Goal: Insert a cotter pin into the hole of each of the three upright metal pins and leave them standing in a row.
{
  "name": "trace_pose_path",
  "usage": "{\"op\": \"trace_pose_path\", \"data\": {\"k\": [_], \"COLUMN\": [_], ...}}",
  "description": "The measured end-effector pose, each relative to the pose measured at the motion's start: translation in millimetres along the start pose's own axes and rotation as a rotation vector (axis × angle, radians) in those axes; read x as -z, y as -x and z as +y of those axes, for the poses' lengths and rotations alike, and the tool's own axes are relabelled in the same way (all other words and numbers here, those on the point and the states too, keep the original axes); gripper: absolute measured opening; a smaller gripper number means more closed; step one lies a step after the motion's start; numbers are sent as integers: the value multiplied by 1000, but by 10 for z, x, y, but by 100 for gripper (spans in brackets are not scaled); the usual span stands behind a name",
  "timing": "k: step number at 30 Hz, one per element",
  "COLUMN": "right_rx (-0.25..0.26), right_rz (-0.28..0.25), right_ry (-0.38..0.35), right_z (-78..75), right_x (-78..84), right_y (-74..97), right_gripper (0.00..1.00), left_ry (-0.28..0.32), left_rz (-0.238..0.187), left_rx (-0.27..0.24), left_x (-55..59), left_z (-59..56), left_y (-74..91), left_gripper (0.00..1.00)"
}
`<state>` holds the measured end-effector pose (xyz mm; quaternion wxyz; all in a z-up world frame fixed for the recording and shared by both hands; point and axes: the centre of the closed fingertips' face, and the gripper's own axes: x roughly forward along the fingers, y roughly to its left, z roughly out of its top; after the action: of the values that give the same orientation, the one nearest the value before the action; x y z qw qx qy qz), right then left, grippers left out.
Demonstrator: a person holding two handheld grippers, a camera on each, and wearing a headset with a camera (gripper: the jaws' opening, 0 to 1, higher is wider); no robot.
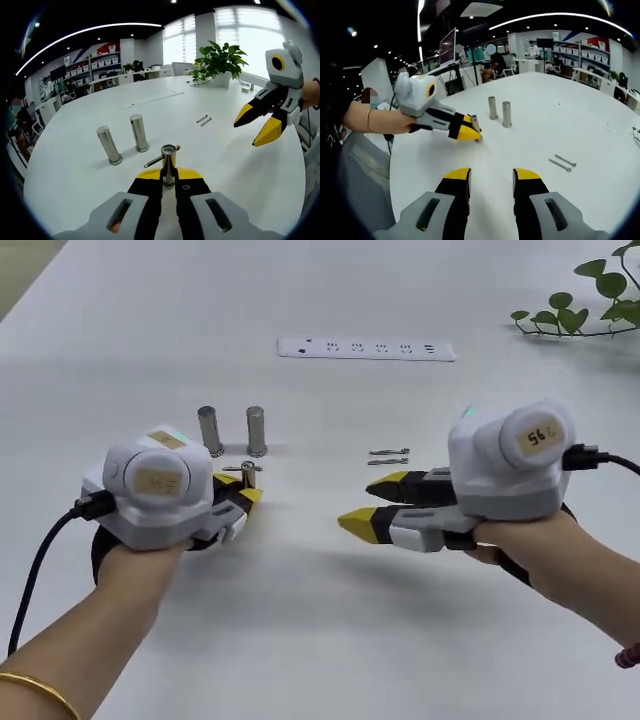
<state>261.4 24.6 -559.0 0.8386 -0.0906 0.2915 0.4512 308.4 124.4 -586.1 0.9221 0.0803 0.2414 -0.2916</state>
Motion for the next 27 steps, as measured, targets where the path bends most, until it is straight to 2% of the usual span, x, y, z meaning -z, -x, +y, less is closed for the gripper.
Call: {"op": "trace_pose_path", "data": {"k": [9, 17, 22, 27], "right_rx": [6, 10, 12, 13], "right_rz": [2, 0, 2, 4], "right_ry": [-8, -17, -19, -25], "right_z": [-4, -20, -24, -28], "right_x": [16, 40, 51, 65], "right_y": [-3, -4, -4, -16], "right_gripper": [29, 29, 29, 29], "left_ry": [1, -2, 29, 31], "left_rz": [13, 4, -1, 12], "left_rx": [10, 20, 34, 40], "left_x": [47, 42, 44, 77], "left_z": [20, 19, 32, 13], "left_y": [-15, -31, -35, -39], "left_gripper": [5, 6, 6, 7]}}
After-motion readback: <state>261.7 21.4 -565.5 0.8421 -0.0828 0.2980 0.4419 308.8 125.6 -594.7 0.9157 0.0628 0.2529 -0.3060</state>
